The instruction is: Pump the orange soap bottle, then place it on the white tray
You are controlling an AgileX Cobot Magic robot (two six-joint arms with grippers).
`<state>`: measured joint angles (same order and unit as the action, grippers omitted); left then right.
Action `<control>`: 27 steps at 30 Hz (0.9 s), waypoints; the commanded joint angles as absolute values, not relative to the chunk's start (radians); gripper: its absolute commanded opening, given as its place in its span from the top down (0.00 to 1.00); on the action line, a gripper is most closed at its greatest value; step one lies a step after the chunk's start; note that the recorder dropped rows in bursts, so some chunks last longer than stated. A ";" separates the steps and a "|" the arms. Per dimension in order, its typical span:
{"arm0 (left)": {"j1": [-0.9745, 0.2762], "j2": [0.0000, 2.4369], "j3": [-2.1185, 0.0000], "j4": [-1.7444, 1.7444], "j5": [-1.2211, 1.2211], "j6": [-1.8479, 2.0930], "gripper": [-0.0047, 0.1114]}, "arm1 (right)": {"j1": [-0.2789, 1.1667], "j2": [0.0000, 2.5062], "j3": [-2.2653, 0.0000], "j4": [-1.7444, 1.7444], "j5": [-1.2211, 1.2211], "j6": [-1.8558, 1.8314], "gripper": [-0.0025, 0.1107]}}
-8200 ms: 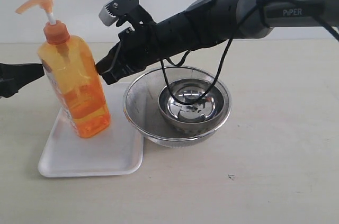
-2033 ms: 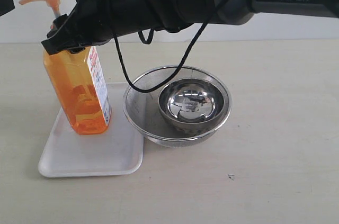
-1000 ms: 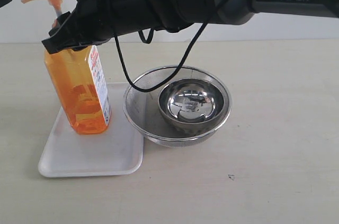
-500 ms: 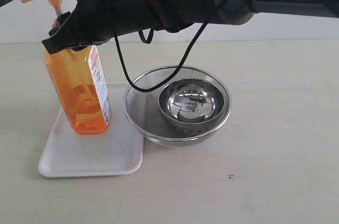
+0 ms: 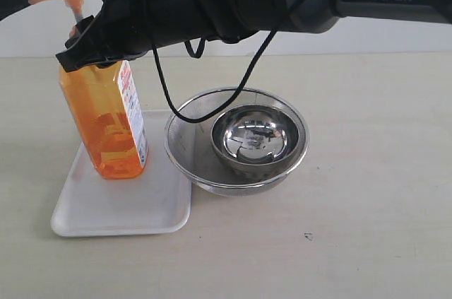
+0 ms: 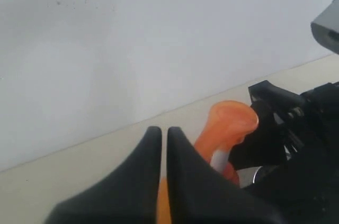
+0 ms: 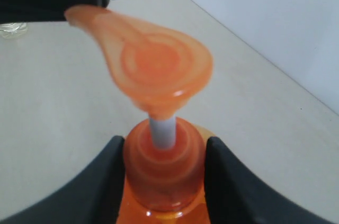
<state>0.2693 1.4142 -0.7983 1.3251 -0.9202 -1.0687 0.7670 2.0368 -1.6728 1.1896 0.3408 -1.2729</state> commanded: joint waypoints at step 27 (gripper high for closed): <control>0.267 1.352 -0.802 1.451 -0.990 -1.208 0.92 | 0.768 2.035 -1.678 1.196 0.344 -1.265 0.98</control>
